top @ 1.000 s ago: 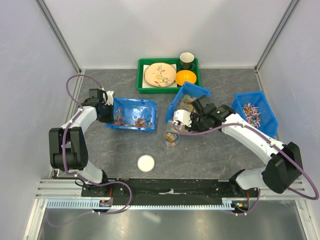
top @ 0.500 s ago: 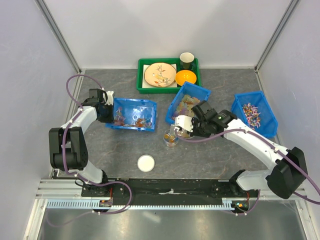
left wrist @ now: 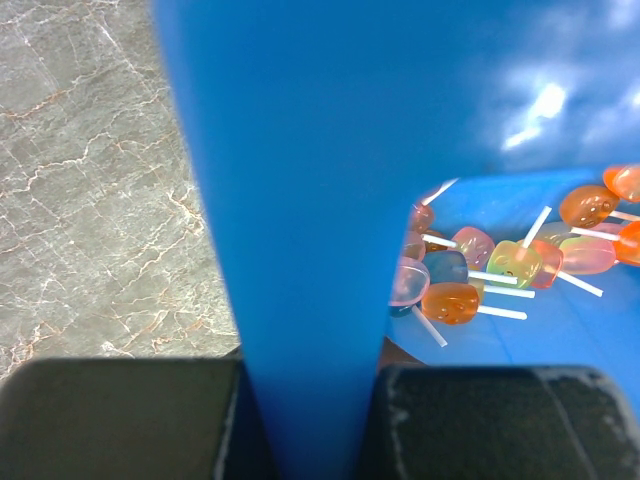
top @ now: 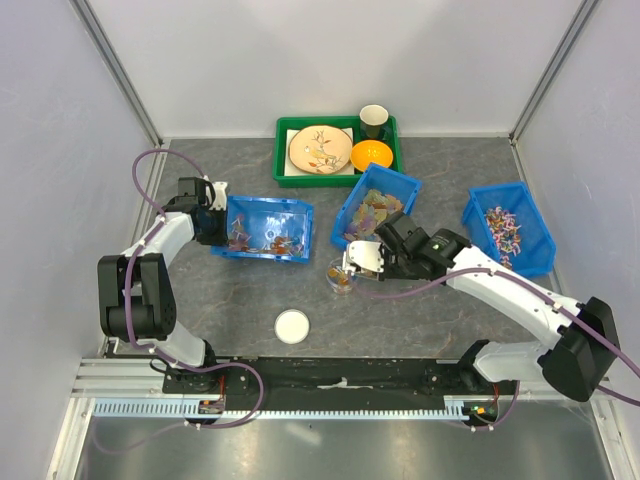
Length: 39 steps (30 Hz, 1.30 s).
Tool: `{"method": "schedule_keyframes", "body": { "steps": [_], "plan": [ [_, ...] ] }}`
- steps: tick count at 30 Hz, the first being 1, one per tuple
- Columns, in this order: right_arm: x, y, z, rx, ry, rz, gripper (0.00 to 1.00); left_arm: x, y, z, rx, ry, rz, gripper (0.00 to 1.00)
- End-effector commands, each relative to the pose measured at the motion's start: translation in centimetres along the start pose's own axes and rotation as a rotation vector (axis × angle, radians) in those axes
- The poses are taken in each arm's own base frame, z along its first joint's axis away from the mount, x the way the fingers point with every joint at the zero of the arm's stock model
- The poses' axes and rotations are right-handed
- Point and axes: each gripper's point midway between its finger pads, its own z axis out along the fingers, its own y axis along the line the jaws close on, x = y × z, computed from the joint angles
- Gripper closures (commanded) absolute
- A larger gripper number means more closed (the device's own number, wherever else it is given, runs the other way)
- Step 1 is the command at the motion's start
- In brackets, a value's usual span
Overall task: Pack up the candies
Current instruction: Place the fake candies in the packing bottle.
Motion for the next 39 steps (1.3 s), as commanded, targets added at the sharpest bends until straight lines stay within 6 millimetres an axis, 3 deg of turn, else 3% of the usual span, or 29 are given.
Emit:
{"method": "schedule_keyframes", "body": {
  "steps": [1, 39],
  "plan": [
    [-0.44, -1.78, -1.10, 0.099, 0.017, -0.030, 1.00, -1.07, 0.61, 0.77, -0.010, -0.035, 0.008, 0.98],
    [-0.54, -2.51, -1.84, 0.222, 0.143, -0.177, 1.00, -1.03, 0.79, 0.65, -0.007, -0.038, 0.002, 0.98]
  ]
}}
